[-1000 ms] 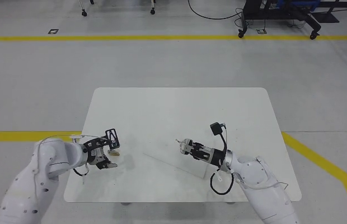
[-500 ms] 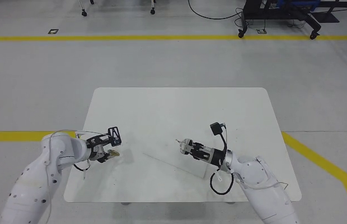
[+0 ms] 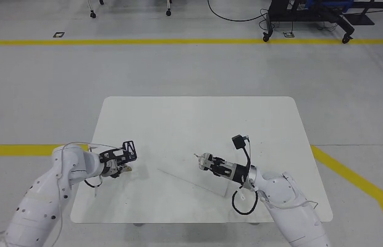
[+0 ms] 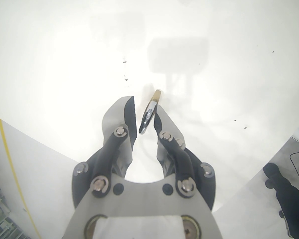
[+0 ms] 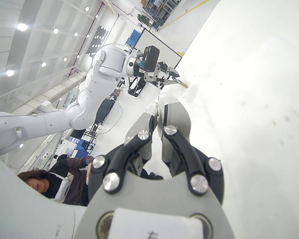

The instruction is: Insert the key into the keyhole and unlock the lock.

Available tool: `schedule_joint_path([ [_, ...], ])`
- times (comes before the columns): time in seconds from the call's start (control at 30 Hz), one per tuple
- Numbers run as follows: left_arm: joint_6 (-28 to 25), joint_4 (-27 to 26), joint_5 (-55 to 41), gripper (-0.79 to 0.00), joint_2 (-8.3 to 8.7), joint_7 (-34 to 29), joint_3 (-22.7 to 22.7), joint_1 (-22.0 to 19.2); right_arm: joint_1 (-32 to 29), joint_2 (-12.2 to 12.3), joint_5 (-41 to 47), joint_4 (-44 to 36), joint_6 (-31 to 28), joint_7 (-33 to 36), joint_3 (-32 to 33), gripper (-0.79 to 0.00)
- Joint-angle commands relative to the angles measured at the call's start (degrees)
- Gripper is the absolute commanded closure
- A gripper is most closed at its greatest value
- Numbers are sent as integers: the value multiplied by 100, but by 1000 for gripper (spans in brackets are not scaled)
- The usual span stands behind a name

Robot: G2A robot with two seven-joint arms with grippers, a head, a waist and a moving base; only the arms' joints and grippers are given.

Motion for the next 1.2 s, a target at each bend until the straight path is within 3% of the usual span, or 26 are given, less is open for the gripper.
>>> schedule_joint_path([
  [0.0,-7,35,-18,0,1,-23,42,-17,0,0,0,0,0,0,0,0],
  [0.3,118,117,-44,0,-12,-178,262,-77,0,0,0,0,0,0,0,0],
  [0.7,663,-486,-304,0,116,677,-417,215,0,0,0,0,0,0,0,0],
  [0.83,920,-549,-999,0,117,1096,-642,343,0,0,0,0,0,0,0,0],
  [1.17,992,-509,-1288,0,108,1117,-658,375,0,0,0,0,0,0,0,0],
])
